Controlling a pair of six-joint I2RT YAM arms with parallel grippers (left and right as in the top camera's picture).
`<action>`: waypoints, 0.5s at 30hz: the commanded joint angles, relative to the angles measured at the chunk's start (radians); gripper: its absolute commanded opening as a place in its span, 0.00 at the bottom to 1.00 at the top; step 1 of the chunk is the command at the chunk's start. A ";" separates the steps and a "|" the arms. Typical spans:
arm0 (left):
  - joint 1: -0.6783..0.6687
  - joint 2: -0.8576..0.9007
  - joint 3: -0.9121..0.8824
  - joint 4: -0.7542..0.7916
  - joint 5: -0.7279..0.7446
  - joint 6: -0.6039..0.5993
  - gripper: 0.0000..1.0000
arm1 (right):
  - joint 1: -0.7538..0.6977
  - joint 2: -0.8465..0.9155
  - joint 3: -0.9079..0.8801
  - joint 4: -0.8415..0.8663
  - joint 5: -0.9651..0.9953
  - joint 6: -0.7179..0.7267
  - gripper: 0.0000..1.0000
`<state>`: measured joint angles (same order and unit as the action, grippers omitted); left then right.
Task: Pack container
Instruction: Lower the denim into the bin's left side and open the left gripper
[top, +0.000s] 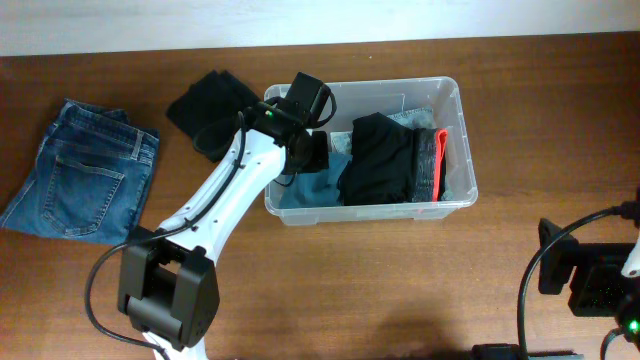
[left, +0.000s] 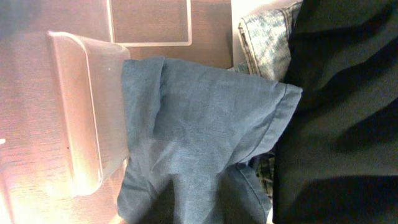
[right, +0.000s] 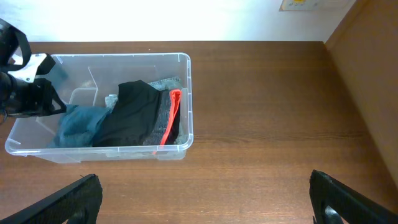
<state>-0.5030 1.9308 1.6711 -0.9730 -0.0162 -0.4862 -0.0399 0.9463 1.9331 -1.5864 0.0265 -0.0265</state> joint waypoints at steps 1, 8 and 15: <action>-0.005 -0.010 0.013 -0.001 -0.011 0.013 0.01 | -0.006 0.003 0.002 0.004 0.012 0.006 0.99; -0.040 0.048 0.013 0.000 -0.012 0.013 0.01 | -0.006 0.003 0.002 0.004 0.012 0.006 0.99; -0.054 0.158 0.013 -0.003 -0.060 0.013 0.01 | -0.006 0.003 0.002 0.004 0.012 0.006 0.98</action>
<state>-0.5568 2.0319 1.6741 -0.9730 -0.0425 -0.4831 -0.0399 0.9463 1.9331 -1.5864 0.0265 -0.0261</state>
